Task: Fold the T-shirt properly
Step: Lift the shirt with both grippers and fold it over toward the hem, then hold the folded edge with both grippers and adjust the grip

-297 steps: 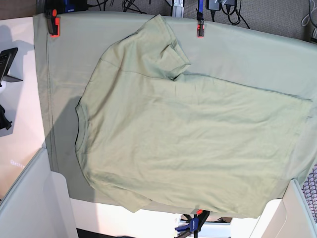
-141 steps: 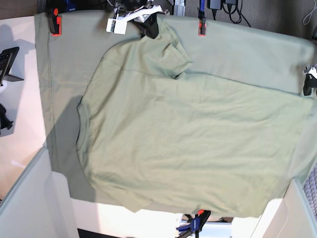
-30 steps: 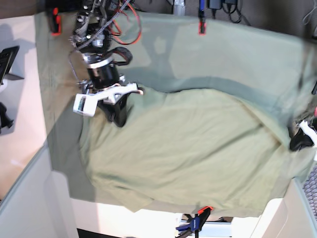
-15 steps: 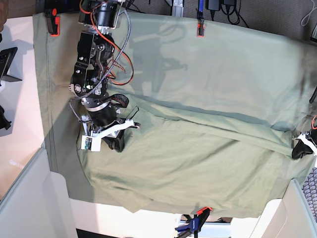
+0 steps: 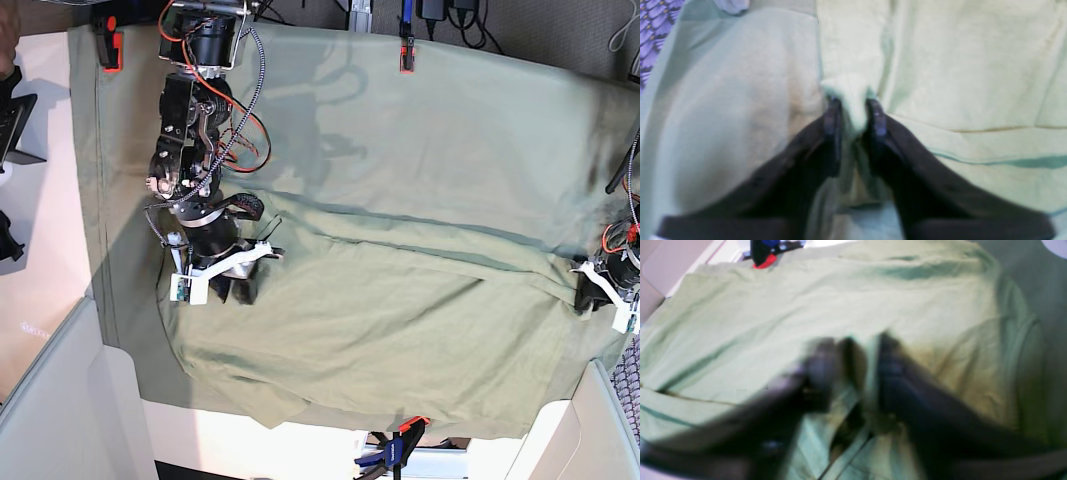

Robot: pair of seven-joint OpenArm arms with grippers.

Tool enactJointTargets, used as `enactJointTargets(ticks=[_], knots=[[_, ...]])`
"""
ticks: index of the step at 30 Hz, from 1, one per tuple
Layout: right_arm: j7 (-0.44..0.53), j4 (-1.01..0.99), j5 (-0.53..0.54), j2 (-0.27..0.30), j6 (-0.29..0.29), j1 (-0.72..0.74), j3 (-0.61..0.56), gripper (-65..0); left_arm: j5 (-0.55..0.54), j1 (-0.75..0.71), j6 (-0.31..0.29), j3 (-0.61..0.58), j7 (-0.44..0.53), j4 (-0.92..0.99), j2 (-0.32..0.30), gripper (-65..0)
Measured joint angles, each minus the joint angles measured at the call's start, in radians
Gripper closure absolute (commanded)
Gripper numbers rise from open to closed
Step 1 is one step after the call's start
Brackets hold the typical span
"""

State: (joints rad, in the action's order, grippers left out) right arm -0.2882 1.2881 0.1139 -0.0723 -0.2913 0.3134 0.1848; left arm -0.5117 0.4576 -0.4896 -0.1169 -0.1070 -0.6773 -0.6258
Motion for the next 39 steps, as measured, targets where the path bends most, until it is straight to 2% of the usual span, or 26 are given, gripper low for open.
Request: enactJointTargets(ticks=[1,3,5,7,8,12,13,16,19,23,28,33,39], knots=[[0.004,0.000,0.002,0.000,0.000,0.000,0.000,-44.9,0.000,0.002,0.020,0.000,0.002,0.000,-0.001,-28.3],[0.010,0.000,0.005,0.000,0.000,0.001,0.000,-44.6,-0.001,0.006,0.064,0.000,0.002,0.001,-0.001,-36.8],[0.007,0.001,0.034,0.000,0.000,0.001,0.000,-44.6,-0.024,0.016,0.118,0.000,-0.030,0.001,0.000,-37.6],[-0.070,0.018,0.054,0.005,0.000,0.000,0.000,-44.6,-0.049,0.029,0.182,0.002,-0.058,0.001,-0.001,-37.6],[-0.115,0.039,0.062,0.006,0.001,-0.002,0.000,-44.6,-0.062,0.032,0.191,0.014,-0.074,0.001,-0.004,-37.6],[-0.242,0.211,0.084,0.005,0.006,-0.034,0.015,-44.6,-0.132,0.032,0.194,0.122,-0.318,-0.013,-0.034,-37.6],[-0.270,0.257,0.085,0.005,0.006,-0.042,0.023,-44.6,-0.175,0.030,0.173,0.159,-0.365,-0.013,-0.044,-37.6],[-0.293,0.353,0.110,0.005,0.016,-0.082,0.042,-44.6,-0.312,0.023,0.060,0.240,-0.444,-0.014,-0.077,-37.6],[-0.303,0.381,0.119,0.005,0.026,-0.143,0.050,-44.6,-0.415,0.002,-0.017,0.255,-0.488,-0.018,-0.106,-37.6],[-0.312,0.405,0.125,-0.003,0.071,-0.243,0.060,-44.6,-0.542,-0.087,-0.122,0.255,-0.529,-0.018,-0.126,-37.6],[-0.315,0.464,0.161,-0.017,0.101,-0.335,0.139,-44.6,-0.612,-0.163,-0.182,0.255,-0.544,-0.018,-0.125,-37.6],[-0.321,0.472,0.231,-0.022,0.105,-0.397,0.226,-44.6,-0.638,-0.203,-0.185,0.274,-0.548,-0.018,-0.125,-37.6],[-0.290,0.409,0.314,-0.080,0.105,-0.395,0.278,-44.6,-0.686,-0.211,-0.185,0.274,-0.551,-0.031,-0.125,-37.6]])
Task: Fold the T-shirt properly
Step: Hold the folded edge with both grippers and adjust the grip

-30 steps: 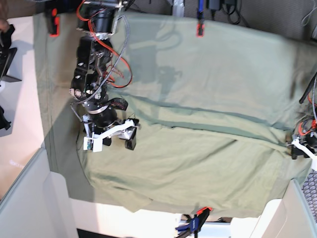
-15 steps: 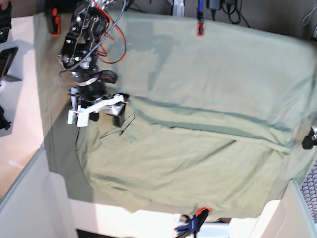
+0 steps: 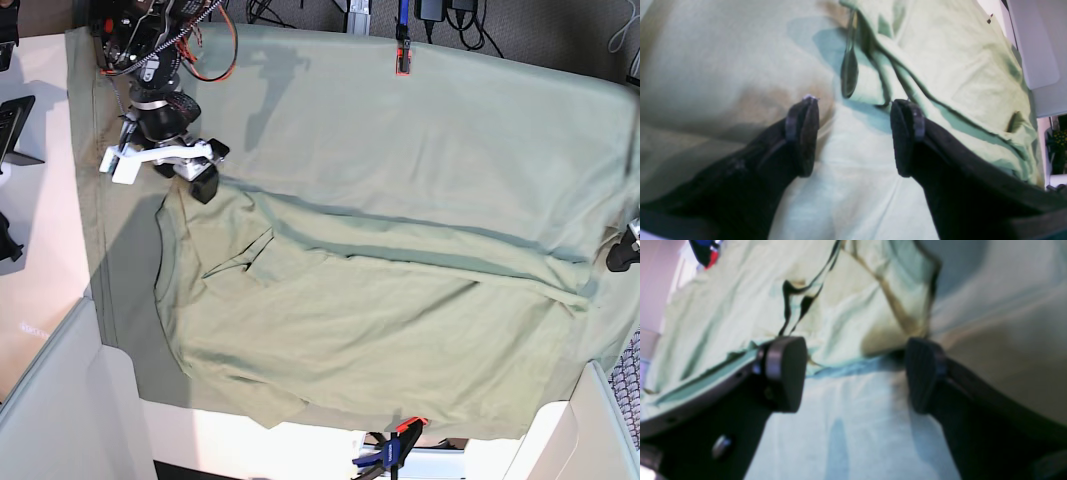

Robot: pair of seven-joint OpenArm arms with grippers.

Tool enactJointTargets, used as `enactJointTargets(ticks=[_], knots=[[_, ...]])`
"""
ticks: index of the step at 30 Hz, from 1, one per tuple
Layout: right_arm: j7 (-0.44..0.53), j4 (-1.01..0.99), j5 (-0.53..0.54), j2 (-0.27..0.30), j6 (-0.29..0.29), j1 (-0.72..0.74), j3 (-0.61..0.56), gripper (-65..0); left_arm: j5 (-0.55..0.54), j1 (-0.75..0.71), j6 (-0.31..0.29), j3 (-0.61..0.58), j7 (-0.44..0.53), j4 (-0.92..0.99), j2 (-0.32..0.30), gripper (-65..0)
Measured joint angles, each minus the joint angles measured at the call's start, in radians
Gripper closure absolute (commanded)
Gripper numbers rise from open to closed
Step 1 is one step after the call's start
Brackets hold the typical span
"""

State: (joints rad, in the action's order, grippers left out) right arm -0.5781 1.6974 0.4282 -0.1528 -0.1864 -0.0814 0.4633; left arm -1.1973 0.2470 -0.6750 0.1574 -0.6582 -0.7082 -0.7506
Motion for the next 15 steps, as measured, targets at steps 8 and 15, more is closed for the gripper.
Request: enactJointTargets(ticks=[8,15], knots=[[0.020,-0.173,0.024,0.002,0.007,0.092,0.090,-44.6,0.003,-0.001,0.000,0.000,0.000,-0.025,0.000,-37.6],[0.040,-0.211,0.045,0.003,0.008,0.120,0.126,-44.6,0.002,-0.003,0.000,0.000,0.000,-0.025,0.000,-37.6]])
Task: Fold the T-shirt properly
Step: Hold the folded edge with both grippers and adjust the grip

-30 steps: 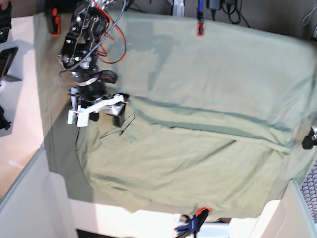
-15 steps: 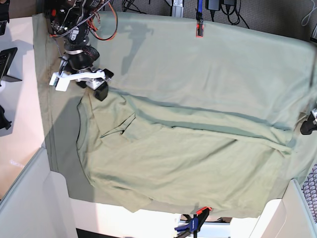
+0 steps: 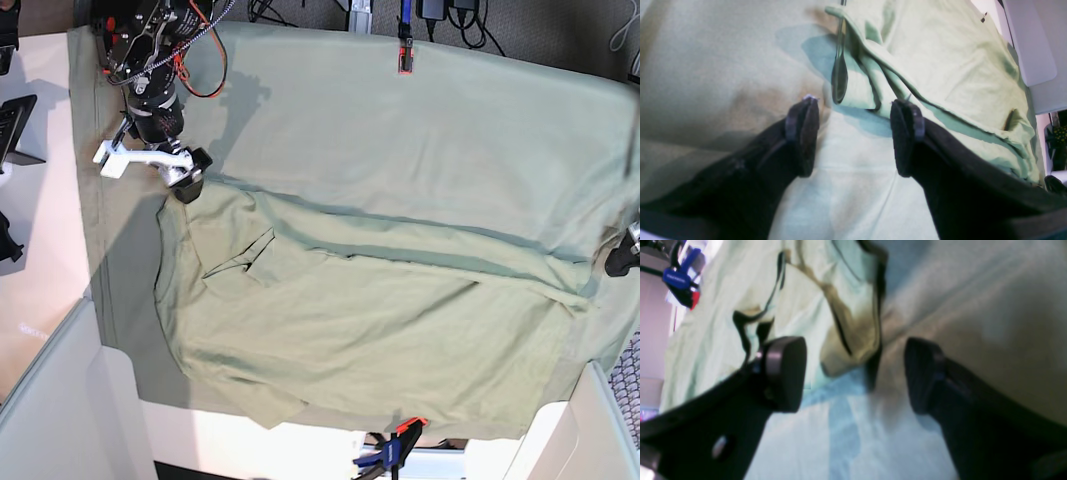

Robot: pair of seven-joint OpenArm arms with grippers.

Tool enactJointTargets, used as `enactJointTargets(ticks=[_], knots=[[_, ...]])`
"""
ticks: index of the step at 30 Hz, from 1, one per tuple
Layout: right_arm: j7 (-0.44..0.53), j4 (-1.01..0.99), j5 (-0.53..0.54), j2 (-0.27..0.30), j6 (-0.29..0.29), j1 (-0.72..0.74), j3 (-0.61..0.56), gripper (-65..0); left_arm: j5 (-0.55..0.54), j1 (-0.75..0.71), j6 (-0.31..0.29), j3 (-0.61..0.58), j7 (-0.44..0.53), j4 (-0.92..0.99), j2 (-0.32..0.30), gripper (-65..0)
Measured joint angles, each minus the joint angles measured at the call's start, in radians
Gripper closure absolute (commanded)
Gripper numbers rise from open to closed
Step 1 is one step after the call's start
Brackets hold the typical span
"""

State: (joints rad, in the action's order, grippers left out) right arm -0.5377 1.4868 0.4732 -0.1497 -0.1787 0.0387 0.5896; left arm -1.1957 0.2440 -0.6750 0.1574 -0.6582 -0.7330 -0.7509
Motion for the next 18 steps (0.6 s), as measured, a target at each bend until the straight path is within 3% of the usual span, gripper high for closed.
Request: enactJointTargets(ticks=[9,11,14,16,18], knots=[[0.017,-0.122,0.008,0.000,-0.008,0.105,0.000,-43.7,-0.001,0.000,0.000,0.000,0.000,0.000,0.000,-37.6],[0.008,-0.123,0.009,0.000,-0.008,0.105,-0.001,-34.0,-0.001,0.000,0.000,0.000,0.000,0.000,0.000,-37.6],[-0.018,-0.127,0.006,0.000,-0.003,0.102,-0.001,-12.9,-0.003,0.000,0.000,0.000,0.000,0.000,0.000,-37.6],[-0.021,-0.132,0.000,0.000,-0.043,0.099,-0.001,0.0,-0.003,0.000,0.000,0.000,0.000,0.000,0.000,-37.6],[-0.024,-0.131,0.002,0.000,-0.098,0.097,-0.002,0.0,-0.003,-0.002,0.000,0.000,0.000,0.000,0.000,-37.6]])
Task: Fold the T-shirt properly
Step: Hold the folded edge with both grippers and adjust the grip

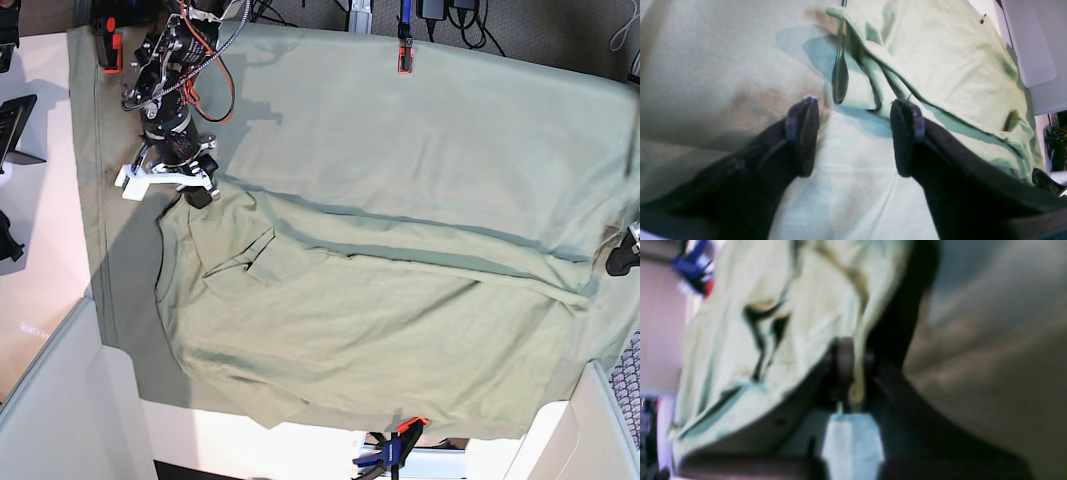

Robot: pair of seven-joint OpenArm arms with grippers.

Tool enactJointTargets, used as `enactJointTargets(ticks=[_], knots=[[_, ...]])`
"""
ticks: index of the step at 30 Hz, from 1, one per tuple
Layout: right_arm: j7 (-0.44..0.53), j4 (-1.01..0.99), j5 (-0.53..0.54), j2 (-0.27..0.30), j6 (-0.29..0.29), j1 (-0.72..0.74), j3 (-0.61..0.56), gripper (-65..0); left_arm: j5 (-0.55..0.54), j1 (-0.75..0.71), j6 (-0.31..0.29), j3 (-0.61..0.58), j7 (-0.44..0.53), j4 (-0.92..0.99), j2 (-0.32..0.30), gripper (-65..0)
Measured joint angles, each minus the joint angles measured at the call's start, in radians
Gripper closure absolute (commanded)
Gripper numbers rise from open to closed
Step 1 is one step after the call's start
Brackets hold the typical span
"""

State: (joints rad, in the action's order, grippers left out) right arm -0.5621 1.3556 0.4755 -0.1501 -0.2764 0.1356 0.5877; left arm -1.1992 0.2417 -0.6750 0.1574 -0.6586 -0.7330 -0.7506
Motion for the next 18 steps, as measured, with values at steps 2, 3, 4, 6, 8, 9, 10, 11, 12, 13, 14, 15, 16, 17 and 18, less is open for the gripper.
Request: enactJointTargets(ticks=[2,3,4,6,8,9,10,11,12,13,14,15,16,17,18], knots=[[0.000,0.000,0.000,0.000,-0.015,0.000,-0.004,0.0,0.000,-0.001,0.000,0.000,0.000,0.000,0.000,-37.6],[0.001,0.000,0.000,0.000,-0.015,0.000,-0.005,0.0,0.001,0.000,0.000,0.000,0.000,0.000,0.001,-37.6],[0.001,0.000,0.000,0.000,-0.015,0.000,-0.008,0.0,0.001,0.000,0.000,0.000,0.001,0.000,0.003,-37.6],[0.001,0.000,0.000,0.000,-0.015,0.000,-0.010,0.0,0.026,0.000,0.000,0.000,0.001,-0.001,0.017,-37.6],[0.001,0.000,0.000,0.000,-0.015,0.000,-0.010,0.0,0.045,-0.001,0.000,0.000,0.001,-0.001,0.039,-37.6],[0.001,0.000,0.000,0.000,-0.015,0.000,-0.010,0.0,0.060,-0.001,0.000,0.000,0.016,-0.001,0.051,-37.6],[0.001,0.000,-0.001,0.000,-0.015,0.000,-0.010,0.0,0.087,-0.001,0.000,0.000,0.057,-0.001,0.061,-37.6],[0.001,0.000,-0.001,0.000,-0.015,0.000,-0.010,0.0,0.114,-0.001,0.000,-0.001,0.106,-0.001,0.068,-37.6],[0.001,0.000,-0.001,0.000,-0.015,0.000,-0.010,0.0,0.150,0.000,0.005,-0.001,0.148,-0.001,0.072,-37.6],[0.001,0.000,-0.001,0.000,-0.015,0.000,-0.010,0.0,0.175,0.003,0.023,0.000,0.156,-0.001,0.074,-37.6],[0.001,0.000,-0.001,0.000,-0.016,0.000,-0.010,0.0,0.192,0.006,0.043,0.000,0.154,-0.001,0.077,-37.6],[0.001,0.000,-0.001,0.000,-0.015,0.000,-0.010,0.0,0.192,0.009,0.049,0.001,0.152,-0.001,0.084,-37.6],[0.001,0.000,-0.001,0.000,-0.015,0.000,-0.010,0.0,0.191,0.010,0.049,0.001,0.150,-0.001,0.094,-37.6],[0.002,0.000,-0.001,0.000,-0.015,0.000,-0.012,0.0,0.190,0.011,0.049,0.001,0.147,-0.001,0.104,-37.6],[0.002,0.000,-0.001,0.000,-0.015,0.000,-0.015,0.0,0.190,0.016,0.050,0.001,0.139,-0.001,0.113,-37.6]])
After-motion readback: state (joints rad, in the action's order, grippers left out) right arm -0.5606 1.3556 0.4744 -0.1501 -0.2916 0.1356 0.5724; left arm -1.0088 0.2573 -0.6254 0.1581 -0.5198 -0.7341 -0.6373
